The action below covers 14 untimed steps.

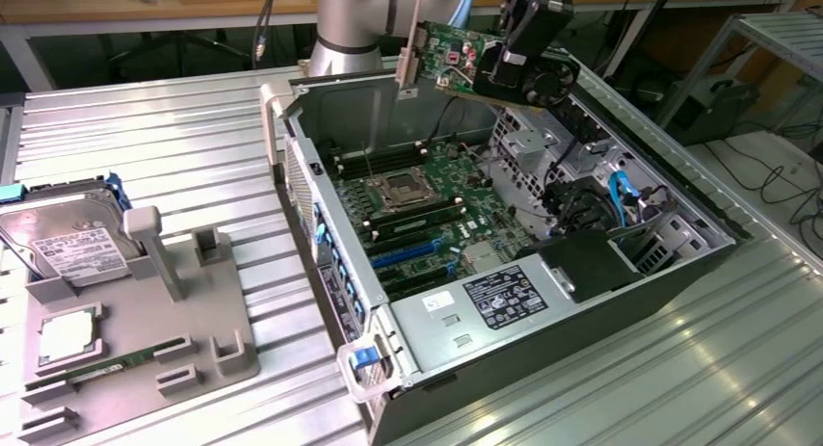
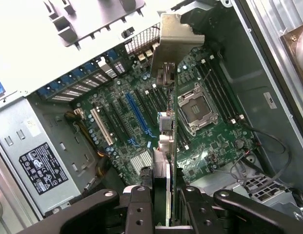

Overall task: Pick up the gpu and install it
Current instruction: 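Insert the gpu into the slot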

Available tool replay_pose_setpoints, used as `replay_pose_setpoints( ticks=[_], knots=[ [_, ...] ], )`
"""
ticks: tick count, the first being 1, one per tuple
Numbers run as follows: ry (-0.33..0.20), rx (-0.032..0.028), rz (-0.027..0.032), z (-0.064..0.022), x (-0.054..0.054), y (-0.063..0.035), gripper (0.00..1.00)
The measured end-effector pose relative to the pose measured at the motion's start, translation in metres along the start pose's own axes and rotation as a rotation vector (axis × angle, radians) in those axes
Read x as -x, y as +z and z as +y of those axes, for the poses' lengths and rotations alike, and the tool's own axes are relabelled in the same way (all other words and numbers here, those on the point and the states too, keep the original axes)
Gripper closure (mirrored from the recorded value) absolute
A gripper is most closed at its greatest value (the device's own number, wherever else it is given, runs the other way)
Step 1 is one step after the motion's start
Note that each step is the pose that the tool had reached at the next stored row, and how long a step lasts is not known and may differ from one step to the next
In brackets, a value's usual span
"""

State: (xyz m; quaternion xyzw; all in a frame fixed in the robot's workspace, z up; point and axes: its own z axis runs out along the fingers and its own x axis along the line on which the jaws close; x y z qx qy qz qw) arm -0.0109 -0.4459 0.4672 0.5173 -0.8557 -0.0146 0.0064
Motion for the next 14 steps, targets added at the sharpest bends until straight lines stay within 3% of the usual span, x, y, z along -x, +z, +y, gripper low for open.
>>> replay_pose_setpoints(
  ticks=[3, 9, 14],
  knots=[
    [-0.016, 0.0001, 0.0006, 0.0000, -0.0002, 0.0000, 0.73],
    [-0.115, 0.0005, 0.0037, 0.0000, -0.0003, 0.0000, 0.73],
    [-0.153, 0.0006, 0.0049, 0.0001, -0.0003, 0.0000, 0.73]
  ],
)
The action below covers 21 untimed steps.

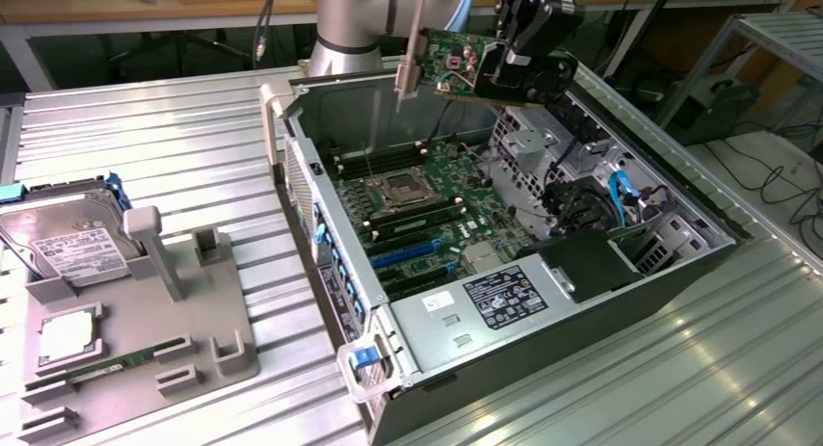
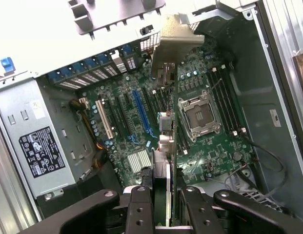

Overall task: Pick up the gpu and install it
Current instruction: 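Insert the gpu into the slot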

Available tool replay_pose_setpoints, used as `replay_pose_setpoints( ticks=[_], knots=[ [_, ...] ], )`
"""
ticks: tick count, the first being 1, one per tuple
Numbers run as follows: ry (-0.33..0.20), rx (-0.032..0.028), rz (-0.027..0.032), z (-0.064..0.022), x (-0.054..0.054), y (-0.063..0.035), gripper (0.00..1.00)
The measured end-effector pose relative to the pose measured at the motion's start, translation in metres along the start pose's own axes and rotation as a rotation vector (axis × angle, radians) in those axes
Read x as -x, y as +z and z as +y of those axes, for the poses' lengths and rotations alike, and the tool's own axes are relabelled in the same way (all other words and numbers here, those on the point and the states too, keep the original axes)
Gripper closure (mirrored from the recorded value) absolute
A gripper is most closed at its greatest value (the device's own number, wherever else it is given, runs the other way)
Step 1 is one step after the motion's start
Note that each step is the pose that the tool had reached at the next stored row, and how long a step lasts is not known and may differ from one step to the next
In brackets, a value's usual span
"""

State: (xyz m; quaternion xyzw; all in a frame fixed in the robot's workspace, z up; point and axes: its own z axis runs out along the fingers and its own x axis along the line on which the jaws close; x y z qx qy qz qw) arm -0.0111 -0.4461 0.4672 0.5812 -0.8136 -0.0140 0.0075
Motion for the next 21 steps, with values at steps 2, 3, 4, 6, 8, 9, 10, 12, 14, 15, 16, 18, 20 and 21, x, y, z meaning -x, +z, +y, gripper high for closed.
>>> replay_pose_setpoints(
  ticks=[2, 3, 4, 6, 8, 9, 10, 12, 14, 15, 16, 18, 20, 21],
  knots=[
    [-0.015, 0.0001, 0.0005, 0.0001, 0.0000, 0.0000, 0.73],
    [-0.023, 0.0001, 0.0007, 0.0002, -0.0001, 0.0000, 0.73],
    [-0.037, 0.0002, 0.0012, 0.0003, -0.0001, 0.0000, 0.73],
    [-0.057, 0.0003, 0.0018, 0.0004, -0.0001, 0.0000, 0.73],
    [-0.074, 0.0003, 0.0023, 0.0005, -0.0001, 0.0000, 0.73],
    [-0.081, 0.0003, 0.0025, 0.0005, -0.0002, 0.0000, 0.73],
    [-0.088, 0.0004, 0.0027, 0.0005, -0.0002, 0.0000, 0.73],
    [-0.103, 0.0005, 0.0033, 0.0006, -0.0002, 0.0000, 0.73],
    [-0.118, 0.0005, 0.0037, 0.0007, -0.0002, 0.0000, 0.73],
    [-0.131, 0.0005, 0.0041, 0.0007, -0.0002, 0.0000, 0.73],
    [-0.140, 0.0006, 0.0044, 0.0007, -0.0002, 0.0000, 0.73],
    [-0.153, 0.0007, 0.0048, 0.0008, -0.0003, 0.0000, 0.73],
    [-0.168, 0.0007, 0.0053, 0.0008, -0.0003, 0.0000, 0.73],
    [-0.174, 0.0007, 0.0054, 0.0008, -0.0003, 0.0000, 0.73]
  ],
)
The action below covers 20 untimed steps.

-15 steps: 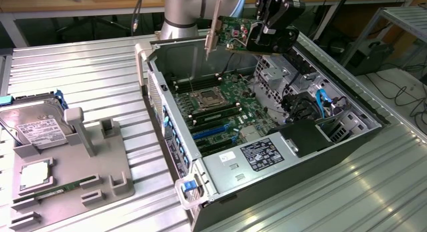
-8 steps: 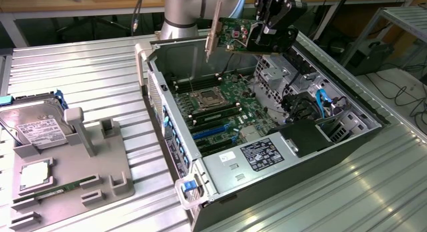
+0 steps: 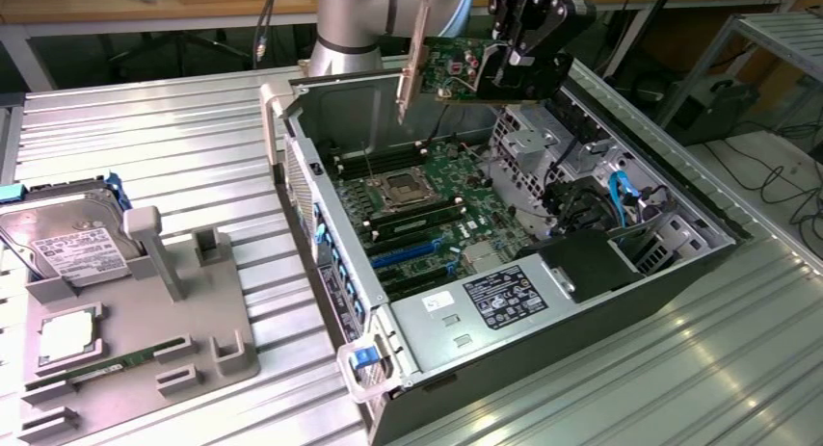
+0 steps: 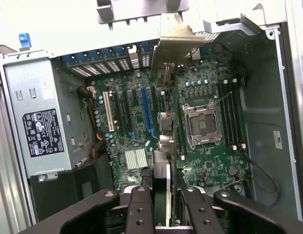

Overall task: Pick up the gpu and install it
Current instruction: 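Insert the gpu into the slot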

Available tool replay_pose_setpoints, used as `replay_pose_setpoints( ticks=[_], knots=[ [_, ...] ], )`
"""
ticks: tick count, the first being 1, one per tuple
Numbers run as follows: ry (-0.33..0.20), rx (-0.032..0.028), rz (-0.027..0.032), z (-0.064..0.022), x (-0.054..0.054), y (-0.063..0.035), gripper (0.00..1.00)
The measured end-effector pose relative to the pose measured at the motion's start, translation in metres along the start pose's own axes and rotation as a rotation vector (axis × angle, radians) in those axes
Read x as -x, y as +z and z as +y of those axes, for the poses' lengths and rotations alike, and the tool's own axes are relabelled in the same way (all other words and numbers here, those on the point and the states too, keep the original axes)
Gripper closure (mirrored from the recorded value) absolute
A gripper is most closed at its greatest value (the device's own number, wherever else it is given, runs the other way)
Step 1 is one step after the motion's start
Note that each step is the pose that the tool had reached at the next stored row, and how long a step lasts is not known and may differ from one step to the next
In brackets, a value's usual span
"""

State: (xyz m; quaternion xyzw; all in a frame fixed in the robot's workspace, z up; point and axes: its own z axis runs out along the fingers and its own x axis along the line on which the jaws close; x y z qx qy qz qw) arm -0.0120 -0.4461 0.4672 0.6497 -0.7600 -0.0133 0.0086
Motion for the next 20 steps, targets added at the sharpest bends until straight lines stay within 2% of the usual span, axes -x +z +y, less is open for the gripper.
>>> replay_pose_setpoints(
  ticks=[13, 14, 16, 20],
  knots=[
    [-0.097, 0.0004, 0.0031, 0.0004, -0.0001, 0.0000, 0.73],
    [-0.101, 0.0002, 0.0036, 0.0004, 0.0000, 0.0002, 0.73],
    [-0.105, -0.0011, 0.0092, 0.0004, 0.0000, 0.0009, 0.73],
    [-0.106, -0.0039, 0.0106, 0.0003, -0.0001, 0.0043, 0.73]
  ],
)
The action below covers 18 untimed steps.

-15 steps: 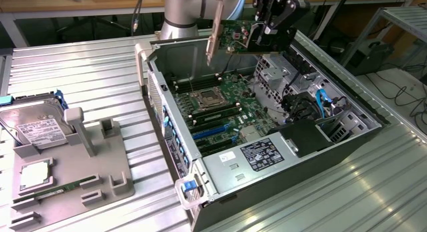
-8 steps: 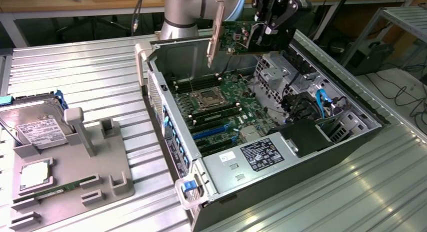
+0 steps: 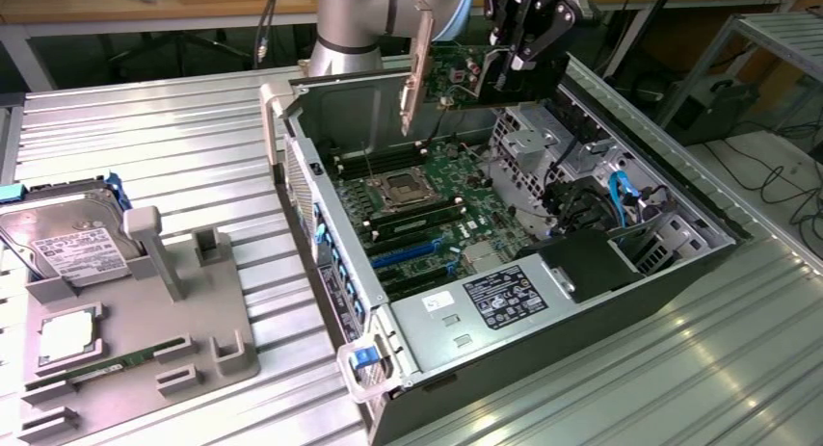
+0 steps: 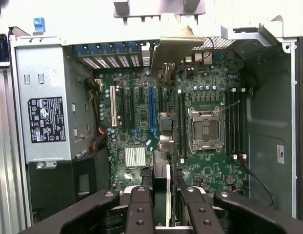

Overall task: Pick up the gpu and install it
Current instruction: 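Insert the gpu into the slot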

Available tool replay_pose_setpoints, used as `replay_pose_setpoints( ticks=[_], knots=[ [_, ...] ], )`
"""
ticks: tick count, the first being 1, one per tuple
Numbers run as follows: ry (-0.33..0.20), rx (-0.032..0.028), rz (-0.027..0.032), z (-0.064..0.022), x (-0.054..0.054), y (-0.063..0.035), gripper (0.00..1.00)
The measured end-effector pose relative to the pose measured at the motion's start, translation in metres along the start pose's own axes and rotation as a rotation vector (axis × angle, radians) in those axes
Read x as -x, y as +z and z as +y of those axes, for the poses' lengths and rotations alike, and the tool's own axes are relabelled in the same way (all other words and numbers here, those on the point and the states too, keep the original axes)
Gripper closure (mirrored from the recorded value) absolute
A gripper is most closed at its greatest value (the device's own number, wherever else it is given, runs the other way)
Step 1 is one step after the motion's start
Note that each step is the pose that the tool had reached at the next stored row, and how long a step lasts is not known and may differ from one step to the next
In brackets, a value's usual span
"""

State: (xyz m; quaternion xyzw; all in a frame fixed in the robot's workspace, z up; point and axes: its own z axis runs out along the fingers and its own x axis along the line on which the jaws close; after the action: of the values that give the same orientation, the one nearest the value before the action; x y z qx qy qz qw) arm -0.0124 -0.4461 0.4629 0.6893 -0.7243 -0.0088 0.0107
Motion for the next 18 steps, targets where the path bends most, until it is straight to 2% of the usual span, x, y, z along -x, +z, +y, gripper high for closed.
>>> replay_pose_setpoints(
  ticks=[2, 7, 18],
  knots=[
    [0.000, -0.0031, 0.0000, 0.0000, 0.0000, 0.0018, 0.73],
    [-0.007, -0.0169, -0.0002, 0.0001, 0.0000, 0.0045, 0.73],
    [-0.036, -0.0181, 0.0000, 0.0001, 0.0000, 0.0048, 0.73]
  ],
)
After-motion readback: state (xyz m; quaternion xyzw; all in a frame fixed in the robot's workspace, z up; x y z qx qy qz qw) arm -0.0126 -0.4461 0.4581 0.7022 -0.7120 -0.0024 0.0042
